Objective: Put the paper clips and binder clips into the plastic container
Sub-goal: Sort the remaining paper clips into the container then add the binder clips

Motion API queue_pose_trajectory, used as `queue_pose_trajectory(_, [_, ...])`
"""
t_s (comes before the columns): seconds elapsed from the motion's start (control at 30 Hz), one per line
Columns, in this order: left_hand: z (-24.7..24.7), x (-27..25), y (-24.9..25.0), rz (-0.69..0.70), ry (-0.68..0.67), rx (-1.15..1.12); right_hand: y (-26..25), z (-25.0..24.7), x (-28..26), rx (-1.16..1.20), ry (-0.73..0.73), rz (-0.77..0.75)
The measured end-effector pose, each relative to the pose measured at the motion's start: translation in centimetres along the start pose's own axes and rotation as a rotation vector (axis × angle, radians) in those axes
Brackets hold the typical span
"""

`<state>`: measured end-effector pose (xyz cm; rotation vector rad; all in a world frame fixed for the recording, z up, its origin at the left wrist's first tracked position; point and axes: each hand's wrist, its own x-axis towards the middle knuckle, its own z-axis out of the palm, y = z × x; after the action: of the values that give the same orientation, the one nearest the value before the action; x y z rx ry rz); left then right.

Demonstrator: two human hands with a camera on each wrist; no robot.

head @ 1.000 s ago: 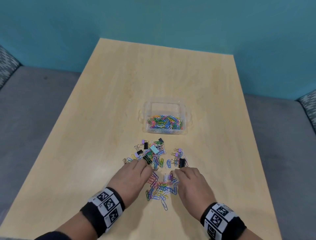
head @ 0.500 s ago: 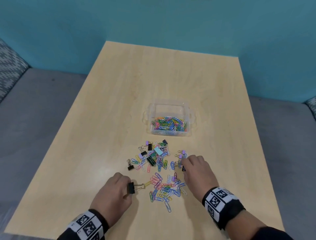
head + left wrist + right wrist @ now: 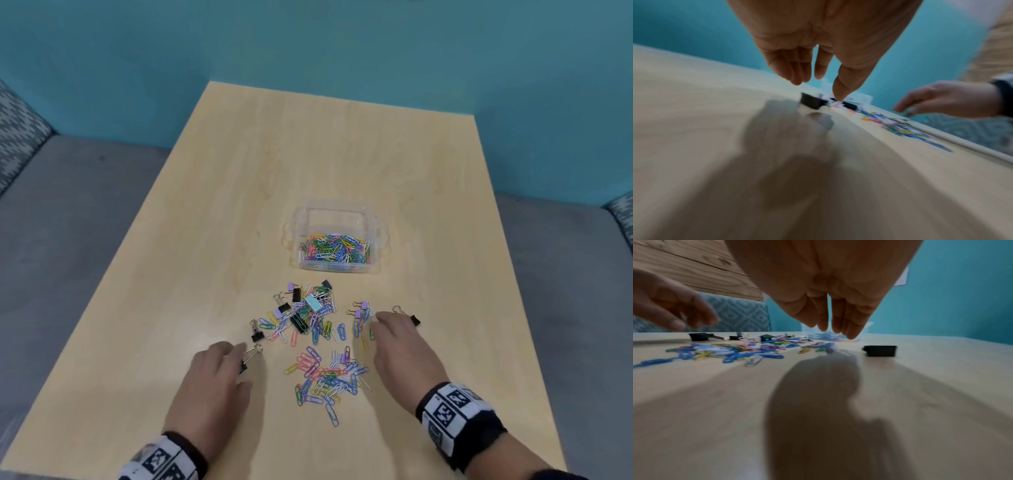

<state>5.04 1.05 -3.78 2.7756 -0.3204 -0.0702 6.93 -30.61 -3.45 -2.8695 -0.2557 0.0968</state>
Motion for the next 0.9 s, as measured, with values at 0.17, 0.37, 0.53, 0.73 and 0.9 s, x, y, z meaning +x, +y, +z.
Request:
queue_pose_trajectory(0.17, [2.3,-1.0,4.9,0.288,-0.131,0.021,-0.9,1.4,0.5,-0.073,-0.114,0.001])
queue_pose_trajectory(0.37, [4.1,-1.2,6.5,0.223,-0.246,0.046,-1.4,1.1,-0.8,-0.054,-0.165,-0.036])
queue_pose_trajectory(0.53, [4.8,-0.6,7.1,0.248,-0.287,0.116,-1.7,2.0,-0.4,-0.122,-0.206,-0.138])
queue_pose_trajectory(0.73, [4.2,0.7,7.4,0.28,-0.286,0.041,-3.3,1.0,-1.4,-0.002,-0.208,-0.206])
queue_pose_trajectory(0.9, [4.5,3.2,8.1,0.179,-0.273,0.117,-4.4,2.0,1.1,-0.109,-0.229,-0.266])
